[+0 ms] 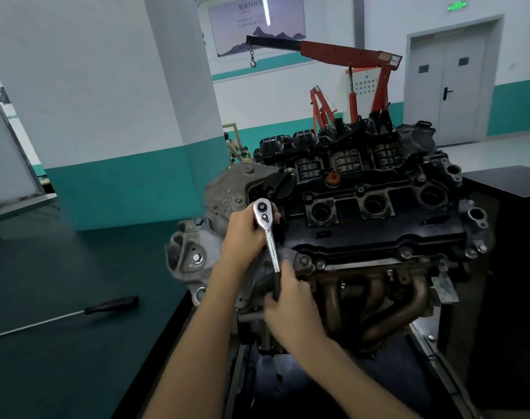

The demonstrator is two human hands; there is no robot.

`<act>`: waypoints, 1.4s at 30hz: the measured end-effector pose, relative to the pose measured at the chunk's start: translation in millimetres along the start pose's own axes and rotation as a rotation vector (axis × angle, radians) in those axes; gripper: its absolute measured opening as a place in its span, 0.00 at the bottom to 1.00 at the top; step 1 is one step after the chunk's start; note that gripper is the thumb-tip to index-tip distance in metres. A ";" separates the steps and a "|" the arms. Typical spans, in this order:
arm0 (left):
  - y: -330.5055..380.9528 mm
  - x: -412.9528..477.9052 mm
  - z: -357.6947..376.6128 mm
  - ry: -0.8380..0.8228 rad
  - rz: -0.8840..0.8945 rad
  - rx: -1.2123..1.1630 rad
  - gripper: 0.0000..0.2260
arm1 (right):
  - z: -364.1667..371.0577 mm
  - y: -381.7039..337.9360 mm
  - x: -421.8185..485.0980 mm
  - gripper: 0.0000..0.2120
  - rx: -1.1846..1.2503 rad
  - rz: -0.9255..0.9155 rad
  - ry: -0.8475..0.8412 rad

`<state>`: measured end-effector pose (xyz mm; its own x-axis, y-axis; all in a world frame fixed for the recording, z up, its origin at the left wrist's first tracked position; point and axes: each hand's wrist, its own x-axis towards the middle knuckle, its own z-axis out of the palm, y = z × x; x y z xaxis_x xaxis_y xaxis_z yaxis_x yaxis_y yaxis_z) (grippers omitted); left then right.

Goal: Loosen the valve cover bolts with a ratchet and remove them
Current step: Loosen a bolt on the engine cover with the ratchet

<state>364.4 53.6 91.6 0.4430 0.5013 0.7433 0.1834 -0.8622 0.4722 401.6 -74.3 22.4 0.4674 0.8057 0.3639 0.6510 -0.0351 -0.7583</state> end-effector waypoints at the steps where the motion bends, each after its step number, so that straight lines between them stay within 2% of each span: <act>1: -0.2 -0.3 0.1 0.002 0.002 -0.007 0.12 | 6.1 -2.7 -1.1 0.18 0.028 0.005 0.011; 3: -0.8 -0.8 -0.3 0.011 0.007 -0.013 0.11 | 1.2 1.4 1.1 0.19 0.002 -0.007 -0.005; 7: -2.8 -1.1 -2.4 -0.003 0.048 0.011 0.12 | -57.6 22.6 18.1 0.15 -0.174 -0.121 -0.160; 11: -2.4 0.9 -3.2 -0.043 0.096 0.050 0.08 | -130.5 27.9 63.9 0.18 -0.671 -0.306 -0.165; 13: -1.7 0.8 -2.4 -0.028 0.091 0.059 0.07 | -149.2 23.4 81.9 0.18 -0.826 -0.398 -0.122; 16: -0.6 -0.3 0.0 0.018 0.059 0.101 0.06 | -136.7 28.6 73.3 0.16 -0.767 -0.369 -0.078; 20: -3.4 0.3 3.5 0.047 0.030 0.148 0.07 | -62.3 29.3 14.2 0.12 -0.132 -0.121 -0.081; 22: -6.2 1.9 4.1 0.012 -0.006 0.134 0.06 | -21.0 15.4 2.9 0.12 0.023 -0.050 -0.023; 25: -6.9 0.1 2.5 -0.009 -0.016 0.091 0.02 | 14.3 -2.6 -2.7 0.20 0.143 0.002 0.018; 28: -4.0 0.2 -0.9 -0.012 0.031 0.047 0.05 | -4.7 6.9 3.4 0.20 0.065 -0.008 -0.035; 31: -1.3 -0.1 -2.9 -0.082 0.065 -0.007 0.11 | -55.2 23.8 17.2 0.15 -0.102 -0.117 -0.169; 33: -1.3 1.4 -3.3 -0.110 0.078 0.010 0.10 | -94.4 28.8 38.6 0.15 -0.323 -0.192 -0.191; 35: -1.4 2.5 -3.0 -0.089 0.051 0.030 0.07 | -130.7 26.8 66.6 0.18 -0.652 -0.270 -0.179; 37: -1.5 1.9 -1.7 -0.064 0.038 0.020 0.06 | -152.5 18.1 86.4 0.18 -0.835 -0.364 -0.149; 40: -1.6 0.6 1.1 0.007 0.021 0.052 0.06 | -144.9 18.9 80.2 0.15 -0.801 -0.360 -0.107; 42: -2.9 -0.2 3.4 0.040 -0.004 0.089 0.06 | -114.7 26.4 51.0 0.12 -0.532 -0.238 -0.100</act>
<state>366.7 55.7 88.4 0.4073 0.5059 0.7604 0.2636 -0.8622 0.4325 511.2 -101.9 83.0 0.2299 0.8788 0.4181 0.9536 -0.1175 -0.2773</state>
